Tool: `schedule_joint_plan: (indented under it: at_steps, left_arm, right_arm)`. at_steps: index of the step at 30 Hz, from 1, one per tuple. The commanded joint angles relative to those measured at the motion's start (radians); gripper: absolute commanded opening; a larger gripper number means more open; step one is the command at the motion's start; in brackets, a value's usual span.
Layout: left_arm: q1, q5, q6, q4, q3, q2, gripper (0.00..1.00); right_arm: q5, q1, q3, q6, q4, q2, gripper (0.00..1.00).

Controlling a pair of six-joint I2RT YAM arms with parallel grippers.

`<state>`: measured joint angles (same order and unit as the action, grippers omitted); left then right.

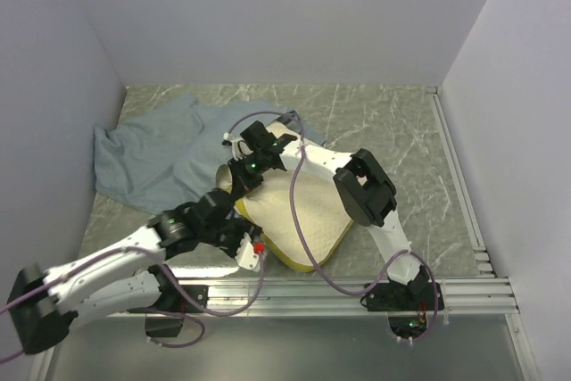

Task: Put the pillow into the pillowcase

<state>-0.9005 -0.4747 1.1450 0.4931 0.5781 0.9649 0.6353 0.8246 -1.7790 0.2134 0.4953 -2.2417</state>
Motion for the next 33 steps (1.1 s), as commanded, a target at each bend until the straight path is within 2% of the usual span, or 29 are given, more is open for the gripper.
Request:
schedule_joint_plan:
  at_steps: [1, 4, 5, 7, 8, 9, 10, 12, 13, 17, 20, 21, 24, 25, 28, 30, 33]
  left_arm:
    - [0.024, -0.078, -0.347, 0.045, 0.104, -0.214, 0.54]
    - [0.066, -0.003, -0.583, 0.067, 0.169, -0.313, 0.56]
    - [0.080, 0.022, -0.694, 0.073, 0.184, -0.325, 0.56]
    - [0.135, 0.086, -0.781, 0.085, 0.226, -0.348, 0.53]
    - [0.161, 0.146, -0.821, 0.085, 0.235, -0.354, 0.54]
    - [0.220, 0.163, -0.885, 0.094, 0.258, -0.354, 0.54]
    - [0.254, 0.175, -0.916, 0.097, 0.267, -0.357, 0.55]
    - [0.354, 0.200, -1.000, 0.096, 0.299, -0.354, 0.59]
    - [0.382, 0.212, -1.030, 0.087, 0.310, -0.341, 0.63]
    - [0.480, 0.268, -1.128, 0.073, 0.364, -0.249, 0.67]
    - [0.497, 0.341, -1.121, 0.070, 0.370, -0.132, 0.69]
    - [0.497, 0.399, -1.101, 0.071, 0.374, -0.096, 0.69]
    - [0.497, 0.442, -1.012, 0.061, 0.371, 0.047, 0.69]
    - [0.497, 0.432, -0.980, 0.058, 0.371, 0.105, 0.76]
    - [0.479, 0.484, -0.895, -0.004, 0.356, 0.155, 0.79]
    - [0.462, 0.559, -0.849, -0.034, 0.355, 0.196, 0.78]
    - [0.459, 0.643, -0.814, -0.037, 0.367, 0.265, 0.69]
  right_arm:
    - [0.026, -0.041, 0.076, 0.064, -0.142, 0.028, 0.00]
    - [0.041, -0.042, 0.128, 0.084, -0.181, 0.076, 0.00]
    - [0.046, -0.042, 0.138, 0.095, -0.190, 0.103, 0.03]
    - [0.058, -0.042, 0.144, 0.112, -0.182, 0.152, 0.14]
    - [0.055, -0.042, 0.147, 0.116, -0.176, 0.175, 0.28]
    - [0.049, -0.044, 0.159, 0.119, -0.173, 0.200, 0.34]
    - [0.028, -0.044, 0.165, 0.118, -0.167, 0.255, 0.47]
    - [-0.002, -0.044, 0.176, 0.101, -0.132, 0.312, 0.55]
    - [-0.050, -0.047, 0.179, 0.077, -0.112, 0.336, 0.58]
    - [-0.172, -0.073, 0.196, 0.008, 0.033, 0.437, 0.64]
    - [-0.261, -0.128, 0.266, -0.022, 0.071, 0.502, 0.70]
    - [-0.281, -0.146, 0.303, -0.035, 0.078, 0.514, 0.71]
    - [-0.315, -0.218, 0.374, -0.046, 0.104, 0.539, 0.73]
    - [-0.313, -0.232, 0.389, -0.046, 0.111, 0.539, 0.74]
    - [-0.312, -0.257, 0.457, -0.054, 0.124, 0.536, 0.78]
    - [-0.318, -0.260, 0.507, -0.063, 0.112, 0.536, 0.78]
    - [-0.322, -0.263, 0.550, -0.071, 0.089, 0.508, 0.78]
